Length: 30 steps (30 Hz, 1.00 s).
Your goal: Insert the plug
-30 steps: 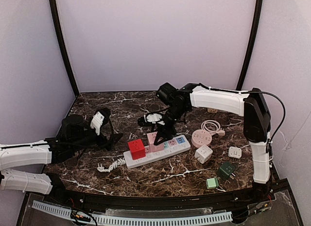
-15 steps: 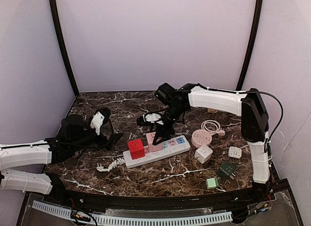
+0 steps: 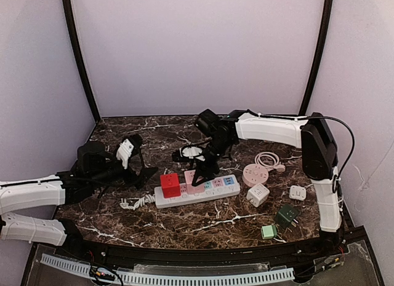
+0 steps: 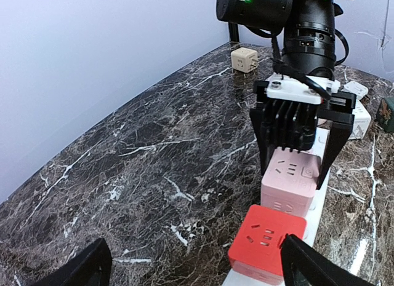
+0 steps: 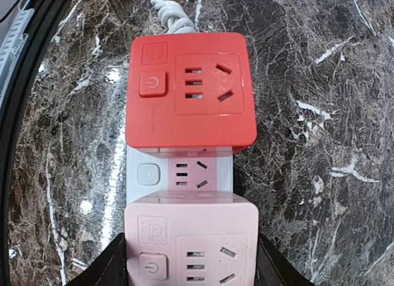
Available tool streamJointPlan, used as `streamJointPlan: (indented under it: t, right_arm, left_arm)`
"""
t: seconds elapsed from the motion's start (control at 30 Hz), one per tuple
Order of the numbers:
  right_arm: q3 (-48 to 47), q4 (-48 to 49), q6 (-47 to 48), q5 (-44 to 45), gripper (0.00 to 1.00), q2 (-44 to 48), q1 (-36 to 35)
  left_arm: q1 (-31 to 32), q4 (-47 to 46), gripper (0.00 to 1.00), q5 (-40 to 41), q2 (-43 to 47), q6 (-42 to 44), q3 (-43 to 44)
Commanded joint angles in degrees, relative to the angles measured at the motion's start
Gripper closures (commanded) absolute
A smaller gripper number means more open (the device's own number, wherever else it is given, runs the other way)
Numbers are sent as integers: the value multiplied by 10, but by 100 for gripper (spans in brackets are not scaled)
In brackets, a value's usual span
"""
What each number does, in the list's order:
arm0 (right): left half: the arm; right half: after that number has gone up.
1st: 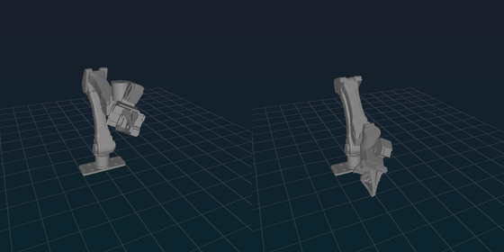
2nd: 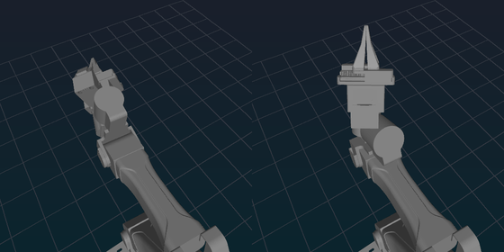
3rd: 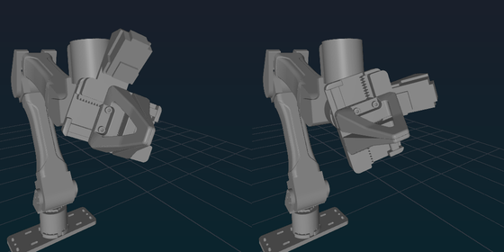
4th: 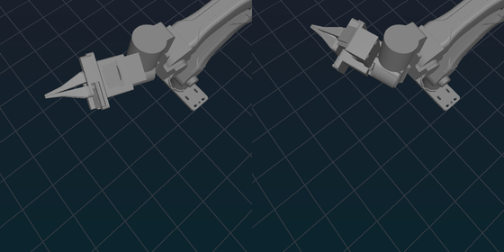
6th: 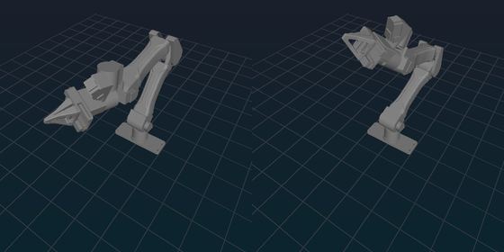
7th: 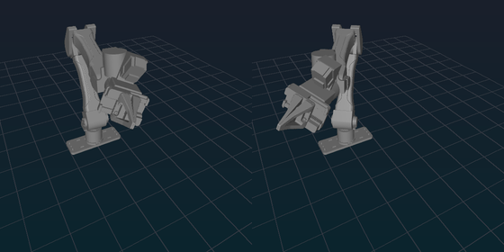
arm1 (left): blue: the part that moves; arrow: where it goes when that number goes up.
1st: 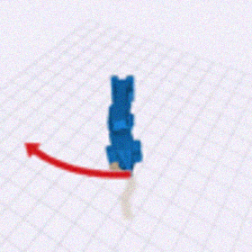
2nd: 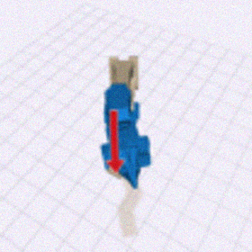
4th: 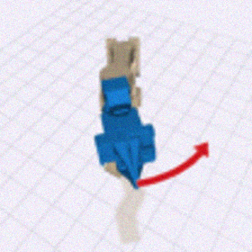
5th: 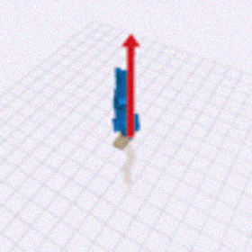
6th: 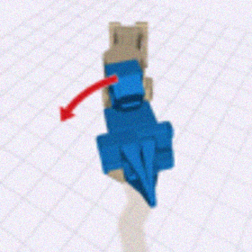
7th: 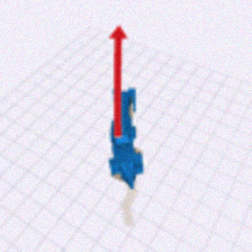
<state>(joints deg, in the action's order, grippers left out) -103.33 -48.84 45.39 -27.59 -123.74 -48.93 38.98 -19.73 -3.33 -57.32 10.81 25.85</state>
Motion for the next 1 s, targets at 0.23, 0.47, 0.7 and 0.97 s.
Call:
streamJointPlan:
  t: [0.23,0.47,0.7,0.97]
  right_arm:
    - [69,-28,-60,101,100,-74,-10]
    - [40,55,-126,85,13,18,-12]
    - [68,141,-194,59,1,155,-8]
    - [260,161,-556,244,1,342,109]
  left_arm:
    - [-3,15,5,-57,-20,5,31]
    - [-3,22,5,-67,-25,4,44]
    - [-3,24,5,-79,-26,11,52]
    - [-2,11,5,-90,-16,-10,38]
